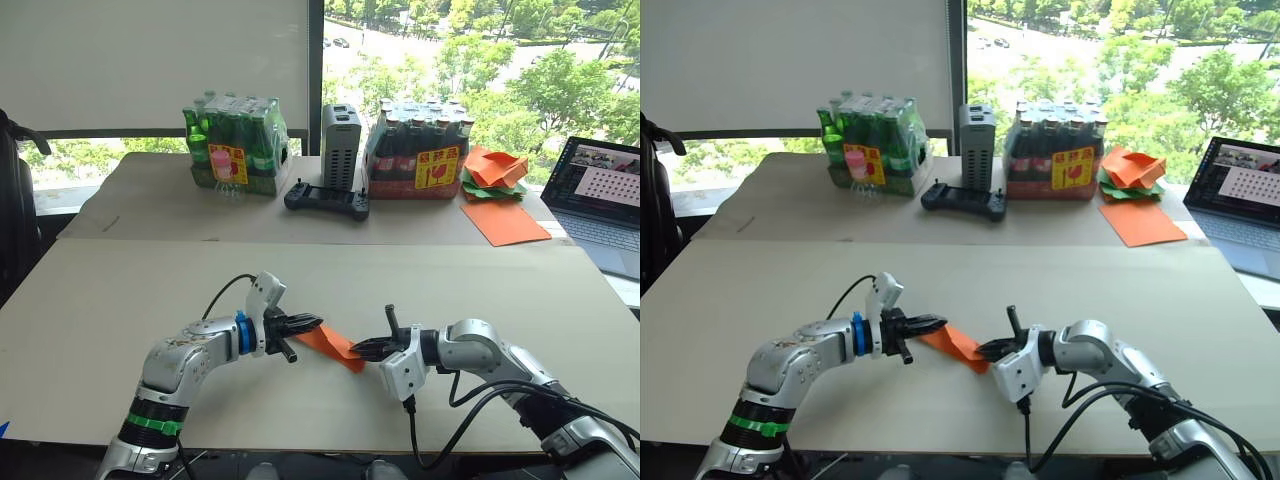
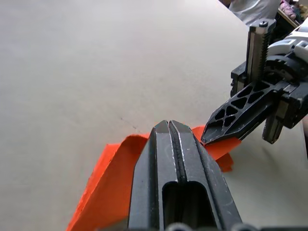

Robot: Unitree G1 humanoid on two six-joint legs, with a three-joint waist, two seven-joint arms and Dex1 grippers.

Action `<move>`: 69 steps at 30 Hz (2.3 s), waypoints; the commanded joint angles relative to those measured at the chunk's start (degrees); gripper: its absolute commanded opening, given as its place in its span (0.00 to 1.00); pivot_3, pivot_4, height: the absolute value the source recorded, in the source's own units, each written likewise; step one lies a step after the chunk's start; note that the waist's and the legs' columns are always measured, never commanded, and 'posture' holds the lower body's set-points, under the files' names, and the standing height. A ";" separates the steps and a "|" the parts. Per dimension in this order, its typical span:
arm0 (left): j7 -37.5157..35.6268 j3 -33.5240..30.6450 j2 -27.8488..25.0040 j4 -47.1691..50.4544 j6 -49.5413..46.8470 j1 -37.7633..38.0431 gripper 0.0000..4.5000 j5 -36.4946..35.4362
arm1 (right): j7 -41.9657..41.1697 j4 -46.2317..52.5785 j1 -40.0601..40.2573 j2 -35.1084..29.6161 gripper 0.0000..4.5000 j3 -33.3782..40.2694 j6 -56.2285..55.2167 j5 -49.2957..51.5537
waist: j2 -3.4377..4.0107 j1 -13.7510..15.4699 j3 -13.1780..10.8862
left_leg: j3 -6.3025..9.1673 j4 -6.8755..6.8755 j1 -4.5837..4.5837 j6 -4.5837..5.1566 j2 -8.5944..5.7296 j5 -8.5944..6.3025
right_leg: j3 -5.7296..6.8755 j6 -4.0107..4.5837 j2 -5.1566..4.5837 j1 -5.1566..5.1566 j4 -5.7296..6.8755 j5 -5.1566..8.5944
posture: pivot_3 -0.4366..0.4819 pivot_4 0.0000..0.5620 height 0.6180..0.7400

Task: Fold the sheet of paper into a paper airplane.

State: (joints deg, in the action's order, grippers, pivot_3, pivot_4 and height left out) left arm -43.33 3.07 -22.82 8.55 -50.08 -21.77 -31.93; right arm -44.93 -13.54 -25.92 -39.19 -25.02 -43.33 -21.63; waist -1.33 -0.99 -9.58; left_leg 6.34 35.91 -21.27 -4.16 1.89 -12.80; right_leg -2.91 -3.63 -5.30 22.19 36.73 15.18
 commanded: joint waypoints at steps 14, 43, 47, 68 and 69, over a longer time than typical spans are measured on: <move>0.17 6.75 1.07 -4.30 5.86 -2.43 0.00 6.39 | -3.13 0.00 2.40 -1.23 0.00 -2.10 2.17 -0.04 | 0.00 0.02 0.00 | 0.00 0.00 0.00 0.00 0.00 0.00 | 0.00 0.02 0.00 0.00 -0.01 -0.01 | 0.48 0.27 1.00; -2.23 10.24 1.09 -11.29 12.02 -0.82 0.00 12.76 | -12.66 23.89 9.83 3.98 0.79 5.64 48.00 37.70 | -0.02 -0.05 0.02 | 0.00 0.03 0.08 0.00 0.01 0.00 | 0.00 0.02 0.02 -0.07 0.06 -0.01 | 0.48 0.27 1.00; -2.34 10.43 0.99 -11.21 12.14 -0.67 0.00 12.97 | -8.54 26.59 9.29 7.69 0.61 9.48 59.73 43.87 | -0.02 -0.04 0.02 | 0.01 0.03 0.07 0.00 0.01 0.00 | 0.00 -0.03 0.02 -0.06 0.05 0.01 | 0.48 0.27 1.00; -2.37 10.80 1.04 -9.77 11.38 -0.46 0.00 12.69 | 1.69 19.63 11.16 12.40 0.03 7.94 60.88 29.97 | -0.02 -0.04 0.03 | 0.00 0.02 0.03 0.00 0.01 0.00 | 0.00 -0.33 0.02 0.00 0.05 0.19 | 0.48 0.27 1.00; -2.39 10.79 1.00 -9.70 11.34 -0.40 0.00 12.67 | 1.80 19.15 10.97 12.28 0.03 8.11 61.03 29.68 | -0.02 -0.04 0.03 | 0.01 0.02 0.03 0.00 0.01 0.00 | 0.00 -0.33 0.02 0.00 0.05 0.19 | 0.48 0.27 1.00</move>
State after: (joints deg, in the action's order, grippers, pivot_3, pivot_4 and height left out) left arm -45.72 12.45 -21.74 -0.92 -37.66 -23.56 -20.31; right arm -43.79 6.71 -14.83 -26.59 -18.08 17.58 9.19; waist -1.34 -1.03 -9.56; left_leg 6.35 35.93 -21.24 -4.16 1.90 -12.80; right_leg -2.92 -3.95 -5.28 22.18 36.78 15.36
